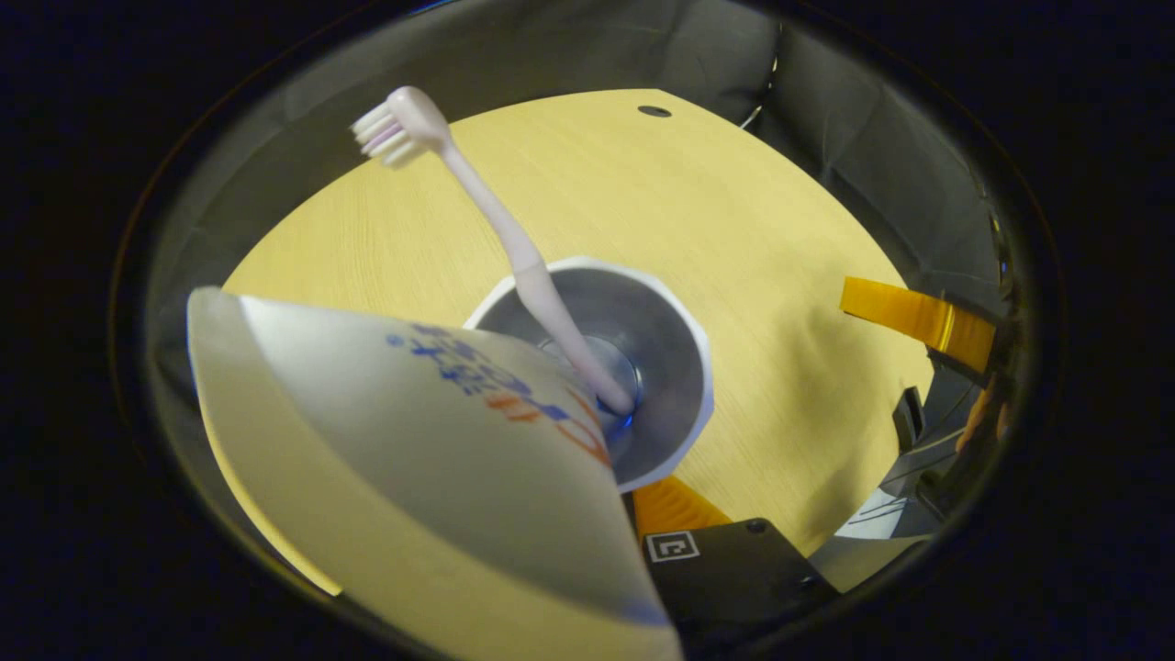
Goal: Put the toothbrush and toothpaste on the desktop into the cup, then pick up the cup and place it on the coaster on the desktop.
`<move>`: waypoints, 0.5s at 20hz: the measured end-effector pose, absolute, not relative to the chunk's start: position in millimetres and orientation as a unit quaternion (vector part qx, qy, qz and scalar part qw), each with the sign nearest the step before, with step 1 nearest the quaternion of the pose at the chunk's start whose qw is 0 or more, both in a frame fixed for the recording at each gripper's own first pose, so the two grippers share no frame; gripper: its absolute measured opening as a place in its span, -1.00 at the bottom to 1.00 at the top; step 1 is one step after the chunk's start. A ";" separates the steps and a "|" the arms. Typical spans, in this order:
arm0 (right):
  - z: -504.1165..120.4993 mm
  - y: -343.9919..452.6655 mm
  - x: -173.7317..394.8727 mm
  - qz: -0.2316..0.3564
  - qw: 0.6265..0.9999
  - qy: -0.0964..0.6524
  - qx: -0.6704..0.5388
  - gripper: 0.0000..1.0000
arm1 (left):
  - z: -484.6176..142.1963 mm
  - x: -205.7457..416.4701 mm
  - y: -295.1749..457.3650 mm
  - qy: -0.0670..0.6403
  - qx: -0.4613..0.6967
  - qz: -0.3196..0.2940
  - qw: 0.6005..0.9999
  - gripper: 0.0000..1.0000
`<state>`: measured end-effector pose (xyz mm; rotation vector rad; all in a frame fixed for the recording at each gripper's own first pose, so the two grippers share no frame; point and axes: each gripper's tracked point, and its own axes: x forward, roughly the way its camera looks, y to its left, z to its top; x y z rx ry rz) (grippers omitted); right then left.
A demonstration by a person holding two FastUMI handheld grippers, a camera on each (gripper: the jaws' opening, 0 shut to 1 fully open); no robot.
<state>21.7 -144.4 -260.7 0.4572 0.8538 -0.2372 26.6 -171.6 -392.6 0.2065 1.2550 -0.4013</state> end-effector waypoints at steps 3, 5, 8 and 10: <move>-261.1 -143.0 22.7 -0.113 0.877 0.410 0.224 -0.34 | -387.9 27.6 -169.2 0.574 0.106 -0.181 0.792 -0.22; -261.8 -141.8 23.2 -0.110 0.877 0.409 0.225 -0.34 | -383.7 24.9 -164.4 0.570 0.106 -0.172 0.796 -0.09; -257.9 -140.8 25.7 -0.100 0.881 0.407 0.220 -0.43 | -375.8 22.3 -158.6 0.563 0.095 -0.162 0.805 0.14; -250.1 -139.8 28.3 -0.088 0.887 0.402 0.210 -0.43 | -367.5 21.2 -158.1 0.546 0.085 -0.163 0.817 0.17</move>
